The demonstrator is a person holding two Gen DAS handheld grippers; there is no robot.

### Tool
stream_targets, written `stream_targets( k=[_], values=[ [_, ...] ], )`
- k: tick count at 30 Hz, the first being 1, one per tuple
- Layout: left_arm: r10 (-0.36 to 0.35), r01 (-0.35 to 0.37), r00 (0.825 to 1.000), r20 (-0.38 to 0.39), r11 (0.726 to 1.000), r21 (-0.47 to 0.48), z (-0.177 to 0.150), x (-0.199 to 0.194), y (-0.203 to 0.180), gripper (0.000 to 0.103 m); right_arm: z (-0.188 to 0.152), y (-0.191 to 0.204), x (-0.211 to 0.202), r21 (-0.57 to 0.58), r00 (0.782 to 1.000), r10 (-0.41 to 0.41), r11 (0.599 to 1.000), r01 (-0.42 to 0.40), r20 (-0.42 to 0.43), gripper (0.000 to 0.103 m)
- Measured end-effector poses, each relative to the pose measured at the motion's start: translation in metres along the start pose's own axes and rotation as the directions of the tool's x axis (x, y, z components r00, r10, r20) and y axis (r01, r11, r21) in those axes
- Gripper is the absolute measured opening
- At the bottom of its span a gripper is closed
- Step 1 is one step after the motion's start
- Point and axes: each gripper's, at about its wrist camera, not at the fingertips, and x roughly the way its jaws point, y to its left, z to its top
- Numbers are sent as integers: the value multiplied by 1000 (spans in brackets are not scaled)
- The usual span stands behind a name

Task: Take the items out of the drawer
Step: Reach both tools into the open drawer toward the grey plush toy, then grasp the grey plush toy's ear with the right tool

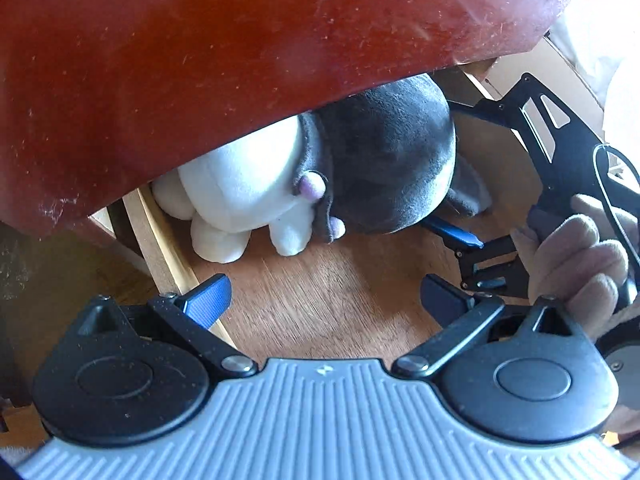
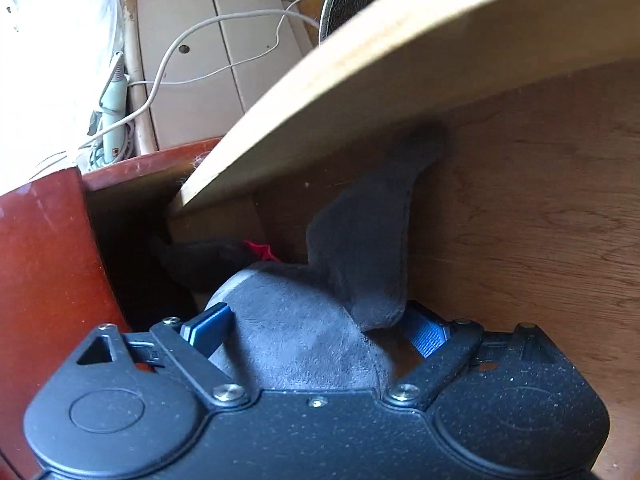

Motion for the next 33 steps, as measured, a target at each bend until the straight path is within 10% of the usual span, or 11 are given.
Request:
stream_targets(
  k=[9,15,26,33],
  values=[
    [-32,33,999,-39,999,40,-3,1,-2,103,-1,13,-23,-167,999,45,985,-40,22,13],
    [-2,4,1000,-23,995,99,-4,-4,-4,103,-11,31,-41,-324,995,95,941,-92,-8,10],
    [-41,-64,962,269,927,369,-21,-45,-42,103,-41,71,-82,-611,993,91,783,-117,-73,10],
    [-57,-70,951,302,917,393,-20,-47,-49,103,-51,70,-93,-621,987,67,770,-143,-145,9]
  ],
)
